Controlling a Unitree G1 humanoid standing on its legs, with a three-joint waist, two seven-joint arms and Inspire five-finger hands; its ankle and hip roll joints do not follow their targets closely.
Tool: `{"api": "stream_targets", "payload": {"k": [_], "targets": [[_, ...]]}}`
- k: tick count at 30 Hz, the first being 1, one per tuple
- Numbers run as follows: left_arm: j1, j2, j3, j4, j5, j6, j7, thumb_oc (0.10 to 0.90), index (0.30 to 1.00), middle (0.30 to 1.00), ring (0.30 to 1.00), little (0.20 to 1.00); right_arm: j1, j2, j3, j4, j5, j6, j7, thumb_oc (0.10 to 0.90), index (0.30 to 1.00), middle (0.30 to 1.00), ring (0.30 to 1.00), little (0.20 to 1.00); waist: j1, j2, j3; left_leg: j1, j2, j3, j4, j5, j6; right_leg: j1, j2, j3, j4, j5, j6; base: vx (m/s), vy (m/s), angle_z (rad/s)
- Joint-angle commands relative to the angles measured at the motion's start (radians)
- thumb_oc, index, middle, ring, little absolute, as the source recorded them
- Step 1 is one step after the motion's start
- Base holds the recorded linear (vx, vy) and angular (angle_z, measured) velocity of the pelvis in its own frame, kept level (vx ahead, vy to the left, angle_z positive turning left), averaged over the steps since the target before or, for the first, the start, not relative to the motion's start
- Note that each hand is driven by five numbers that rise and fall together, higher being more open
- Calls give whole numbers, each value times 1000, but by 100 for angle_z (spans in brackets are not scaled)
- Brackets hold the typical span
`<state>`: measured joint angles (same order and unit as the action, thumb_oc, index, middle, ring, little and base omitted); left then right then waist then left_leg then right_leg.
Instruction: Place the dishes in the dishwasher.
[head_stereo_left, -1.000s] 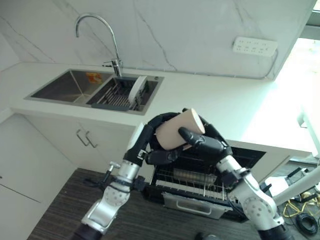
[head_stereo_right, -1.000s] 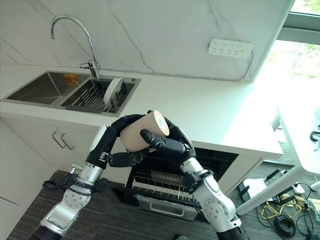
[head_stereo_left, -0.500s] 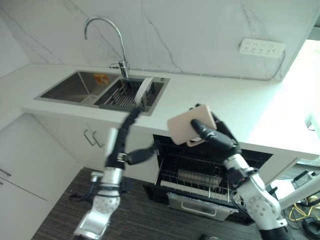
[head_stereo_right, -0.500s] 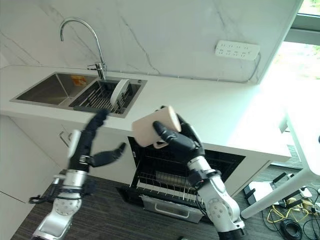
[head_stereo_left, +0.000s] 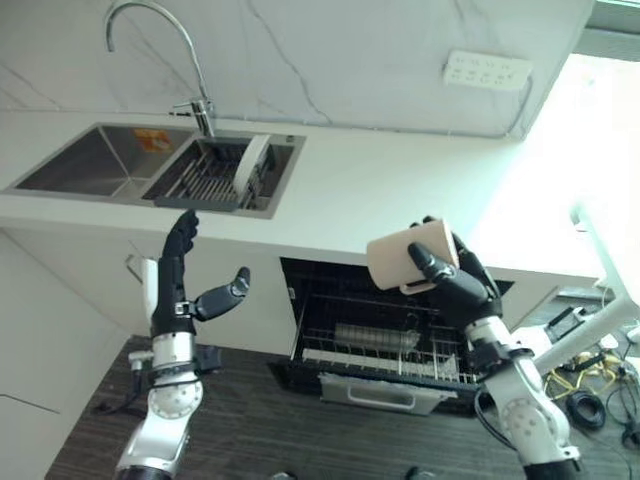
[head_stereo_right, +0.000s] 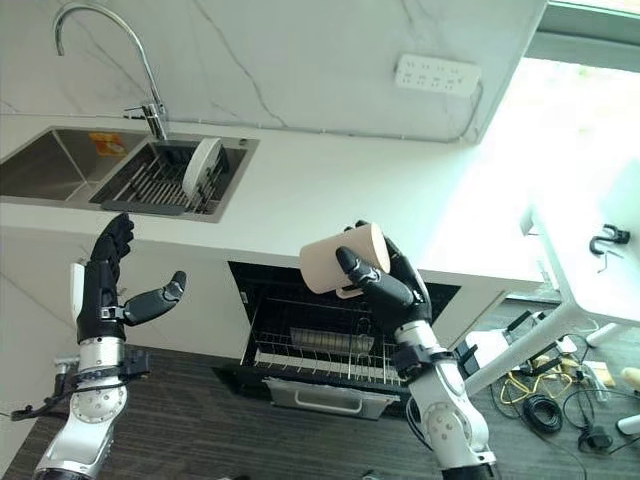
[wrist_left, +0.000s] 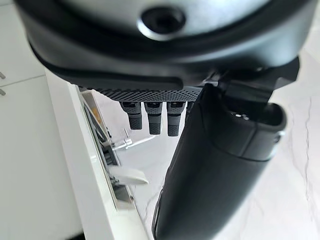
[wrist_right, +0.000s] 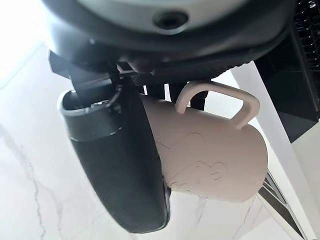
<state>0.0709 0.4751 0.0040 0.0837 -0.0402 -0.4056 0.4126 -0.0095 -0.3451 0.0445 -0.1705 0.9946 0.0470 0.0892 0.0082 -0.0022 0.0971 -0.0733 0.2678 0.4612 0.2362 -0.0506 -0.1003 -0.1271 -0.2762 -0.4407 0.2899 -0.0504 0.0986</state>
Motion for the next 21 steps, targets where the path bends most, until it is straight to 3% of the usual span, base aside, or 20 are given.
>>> {"api": "stream_targets", "payload": {"k": [1, 4, 9, 13, 15, 17, 21], "targets": [[-72, 41, 32, -153, -56, -75, -104, 800, 900, 900, 900, 900, -96, 11, -112, -146, 62, -101, 13, 400, 300, 300, 300, 300, 3, -8, -47, -36, 21, -95, 64, -41, -46, 50, -17, -14, 10, -36, 67, 3, -97, -10], [-67, 43, 1, -168, -50, -51, -194, 800, 900, 900, 900, 900, -77, 8, -141, -159, 70, -90, -7, 400, 300, 300, 300, 300, -17, 2, -49, -39, 43, -89, 64, -31, -62, 51, -9, -12, 10, -49, 59, -19, -92, -3], [-43, 84, -53, -183, -111, 110, -496, 800, 900, 900, 900, 900, -36, -1, -170, -162, 88, -132, -7, 400, 300, 300, 300, 300, -41, 19, -47, -24, 45, -63, 64, -39, -61, 49, -12, -10, 10, -48, 64, -14, -8, -4], [-47, 134, -81, -203, -147, 189, -626, 800, 900, 900, 900, 900, -25, -28, -198, -178, 102, -140, 6, 400, 300, 300, 300, 300, -64, 33, -43, -10, 45, -41, 64, -43, -58, 38, -14, 4, 10, -39, 75, -21, 39, -12], [-56, 163, -103, -207, -157, 272, -743, 800, 900, 900, 900, 900, -16, -42, -210, -185, 91, -133, 29, 400, 300, 300, 300, 300, -78, 40, -44, -6, 45, -28, 64, -45, -57, 31, -14, 14, 10, -35, 81, -14, 63, -15], [-64, 200, -135, -214, -164, 362, -807, 800, 900, 900, 900, 900, -5, -63, -215, -194, 100, -121, 49, 400, 300, 300, 300, 300, -92, 47, -44, -2, 42, -18, 64, -48, -54, 22, -15, 26, 10, -30, 88, -3, 59, -15], [-94, 227, -176, -188, -94, 460, -808, 800, 900, 900, 900, 900, 1, -75, -206, -189, 98, -97, 66, 400, 300, 300, 300, 300, -108, 49, -44, 3, 40, 2, 64, -54, -46, 12, -19, 36, 10, -26, 97, 4, 33, -17]]}}
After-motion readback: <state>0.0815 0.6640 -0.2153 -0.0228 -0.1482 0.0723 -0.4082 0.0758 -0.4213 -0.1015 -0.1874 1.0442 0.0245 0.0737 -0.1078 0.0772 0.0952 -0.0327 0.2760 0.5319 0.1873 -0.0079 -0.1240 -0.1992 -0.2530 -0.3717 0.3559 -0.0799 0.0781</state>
